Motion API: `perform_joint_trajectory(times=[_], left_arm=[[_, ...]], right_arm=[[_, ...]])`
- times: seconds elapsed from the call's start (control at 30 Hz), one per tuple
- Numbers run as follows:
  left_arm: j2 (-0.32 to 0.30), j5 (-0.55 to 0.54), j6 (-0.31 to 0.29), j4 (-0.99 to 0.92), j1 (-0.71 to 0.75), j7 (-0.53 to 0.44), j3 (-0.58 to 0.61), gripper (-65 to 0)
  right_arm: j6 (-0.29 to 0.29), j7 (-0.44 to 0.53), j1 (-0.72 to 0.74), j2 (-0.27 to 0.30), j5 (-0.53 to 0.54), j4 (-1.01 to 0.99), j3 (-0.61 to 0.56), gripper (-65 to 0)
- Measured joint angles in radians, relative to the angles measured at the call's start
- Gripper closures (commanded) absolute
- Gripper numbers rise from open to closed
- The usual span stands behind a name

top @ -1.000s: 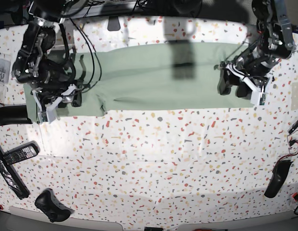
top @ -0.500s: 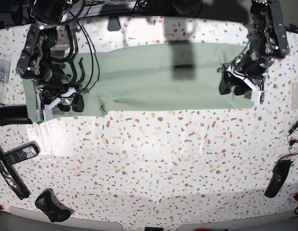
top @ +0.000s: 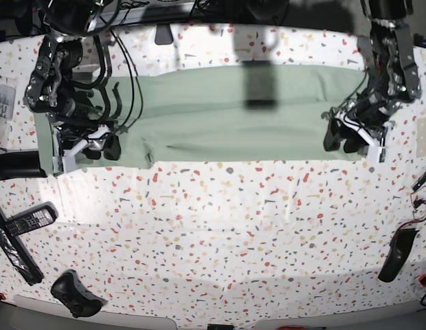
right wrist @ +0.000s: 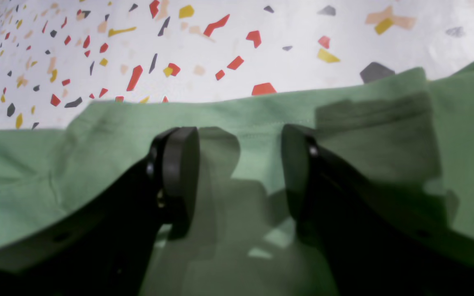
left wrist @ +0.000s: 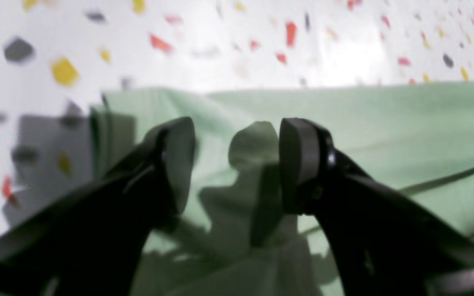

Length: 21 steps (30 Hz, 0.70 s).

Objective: Fold the T-shirt properly

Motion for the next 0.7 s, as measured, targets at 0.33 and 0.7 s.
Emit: perform_joint_trajectory(times=[0.33, 0.7], left_arm=[[-0.190, 0.043, 0.043, -0.159, -0.100, -0.010, 0.002, -32.0], [-0.267, -0.109, 0.064, -0.077, -0.087, 0.192, 0.000, -32.0]], right_arm=[[0.003, 0.000, 0.000, -0.108, 0.034, -0.002, 0.000, -31.2], [-0.005, -0.009, 0.087, -0.114, -0.043, -0.011, -0.006, -31.2]])
